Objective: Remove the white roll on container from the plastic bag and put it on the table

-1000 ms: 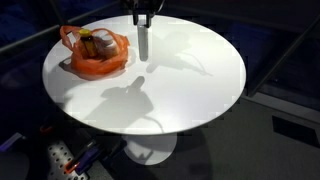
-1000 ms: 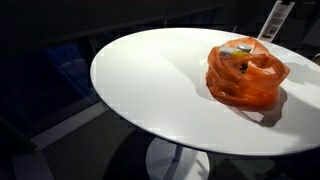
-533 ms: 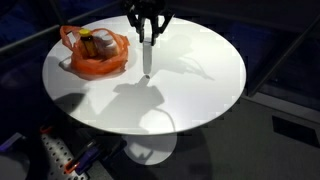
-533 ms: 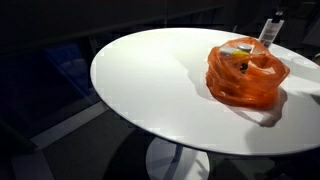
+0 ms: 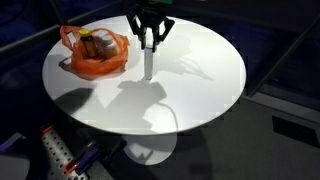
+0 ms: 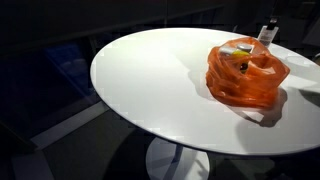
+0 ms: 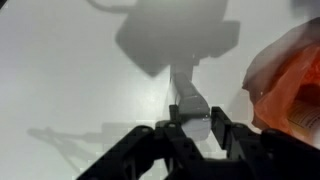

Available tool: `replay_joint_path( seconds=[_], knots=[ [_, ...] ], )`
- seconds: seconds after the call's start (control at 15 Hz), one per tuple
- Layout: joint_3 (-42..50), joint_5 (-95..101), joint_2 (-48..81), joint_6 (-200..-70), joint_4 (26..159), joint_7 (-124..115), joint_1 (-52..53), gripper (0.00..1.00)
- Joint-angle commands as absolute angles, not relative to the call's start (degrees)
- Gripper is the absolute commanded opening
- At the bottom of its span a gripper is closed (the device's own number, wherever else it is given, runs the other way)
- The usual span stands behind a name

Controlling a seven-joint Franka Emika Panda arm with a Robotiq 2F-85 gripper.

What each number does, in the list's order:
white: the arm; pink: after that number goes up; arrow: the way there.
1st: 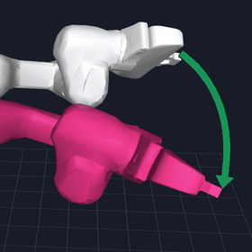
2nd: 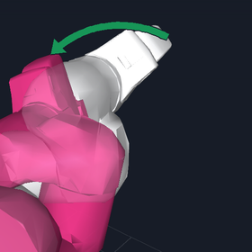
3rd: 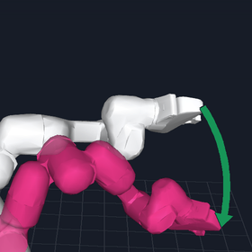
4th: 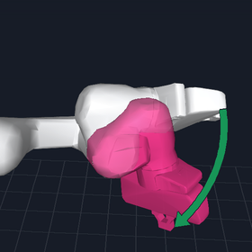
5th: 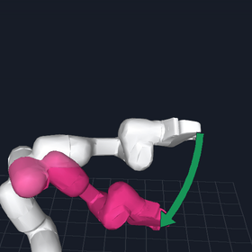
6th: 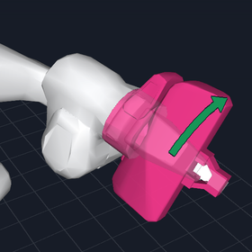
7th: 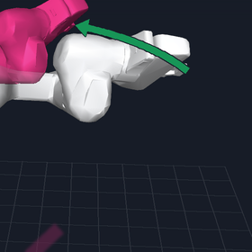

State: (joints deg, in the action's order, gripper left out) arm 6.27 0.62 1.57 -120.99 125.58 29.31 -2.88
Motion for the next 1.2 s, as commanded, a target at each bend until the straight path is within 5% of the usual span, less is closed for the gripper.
replay_joint_path(
  seconds=[0.0, 0.13, 0.27, 0.53, 1.13],
  knots=[
    [5.44, 1.88, 1.45, -120.99, 124.99, 27.88, -3.55, 0.12],
    [5.23, 1.31, 0.12, -120.22, 125.42, 28.55, -3.42, 0.62],
    [4.87, 1.25, -1.69, -119.08, 125.78, 27.84, -3.16, 0.66],
    [3.71, 0.2, -6.1, -113.74, 125.58, 24.35, -2.31, 0.97],
    [0.49, 1.06, -14.45, -101.08, 123.21, 6.39, -0.56, 1.0]
  ],
)
